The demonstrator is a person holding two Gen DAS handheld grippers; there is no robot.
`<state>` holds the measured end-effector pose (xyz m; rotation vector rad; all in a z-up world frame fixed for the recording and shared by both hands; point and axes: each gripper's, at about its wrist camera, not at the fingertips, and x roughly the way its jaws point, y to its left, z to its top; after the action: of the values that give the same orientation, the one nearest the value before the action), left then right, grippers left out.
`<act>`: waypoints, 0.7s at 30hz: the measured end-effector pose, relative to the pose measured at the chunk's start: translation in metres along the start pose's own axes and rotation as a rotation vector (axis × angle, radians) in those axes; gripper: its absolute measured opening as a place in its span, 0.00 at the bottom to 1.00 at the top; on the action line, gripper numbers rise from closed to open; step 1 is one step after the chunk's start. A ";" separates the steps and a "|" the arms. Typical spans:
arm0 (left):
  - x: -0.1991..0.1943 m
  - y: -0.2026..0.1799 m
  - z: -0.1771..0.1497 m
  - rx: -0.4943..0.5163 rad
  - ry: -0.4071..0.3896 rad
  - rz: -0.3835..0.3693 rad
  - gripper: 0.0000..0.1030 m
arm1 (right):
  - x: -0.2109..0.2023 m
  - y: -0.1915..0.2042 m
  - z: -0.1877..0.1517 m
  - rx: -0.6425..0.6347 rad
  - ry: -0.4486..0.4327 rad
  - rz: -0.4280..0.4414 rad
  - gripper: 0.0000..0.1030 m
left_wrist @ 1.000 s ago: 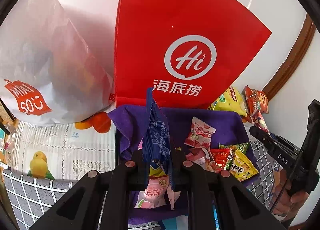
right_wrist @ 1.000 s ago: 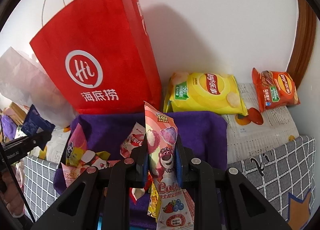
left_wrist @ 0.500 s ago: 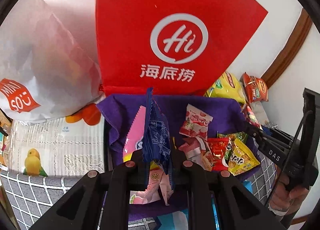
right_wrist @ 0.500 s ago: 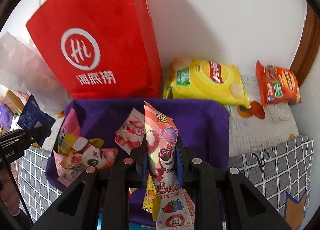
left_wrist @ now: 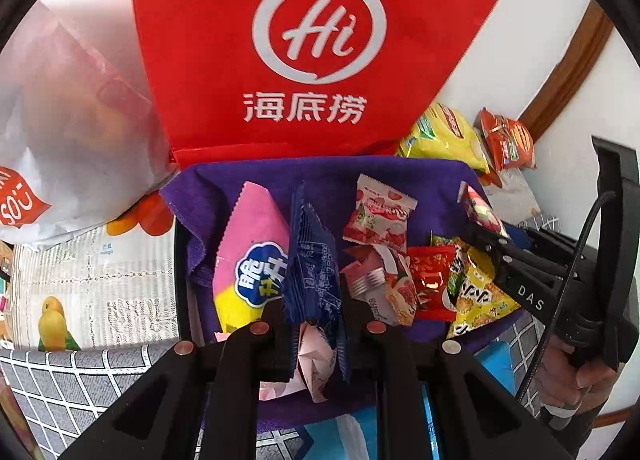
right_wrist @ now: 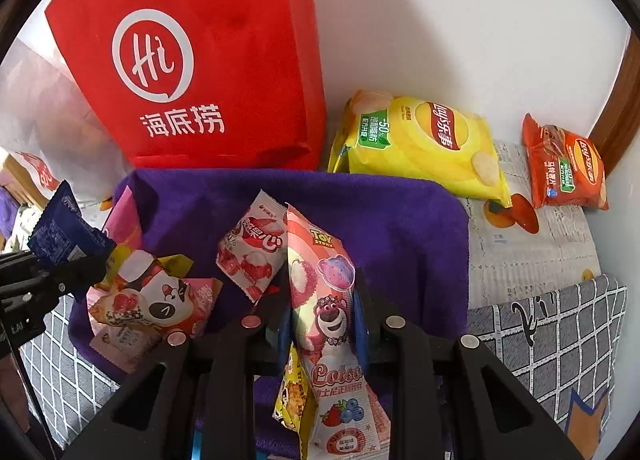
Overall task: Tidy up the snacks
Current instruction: 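Open both tools to drop the two packets onto the towel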
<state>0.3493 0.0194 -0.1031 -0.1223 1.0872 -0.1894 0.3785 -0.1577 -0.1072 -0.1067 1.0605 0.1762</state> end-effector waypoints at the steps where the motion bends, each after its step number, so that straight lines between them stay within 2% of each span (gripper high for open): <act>1: 0.002 -0.002 -0.001 0.009 0.008 0.001 0.14 | 0.000 0.001 0.000 0.000 0.000 -0.001 0.24; 10: 0.010 -0.009 -0.001 0.026 0.031 0.021 0.15 | -0.001 0.005 -0.001 -0.028 0.001 -0.001 0.35; 18: 0.010 -0.009 0.001 0.004 0.019 0.000 0.15 | -0.015 0.008 0.000 -0.034 -0.032 -0.009 0.54; 21: 0.005 -0.007 0.001 0.003 0.001 0.004 0.15 | -0.024 0.008 0.001 -0.035 -0.059 -0.016 0.54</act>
<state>0.3521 0.0114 -0.1057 -0.1171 1.0879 -0.1872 0.3662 -0.1520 -0.0863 -0.1407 0.9976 0.1828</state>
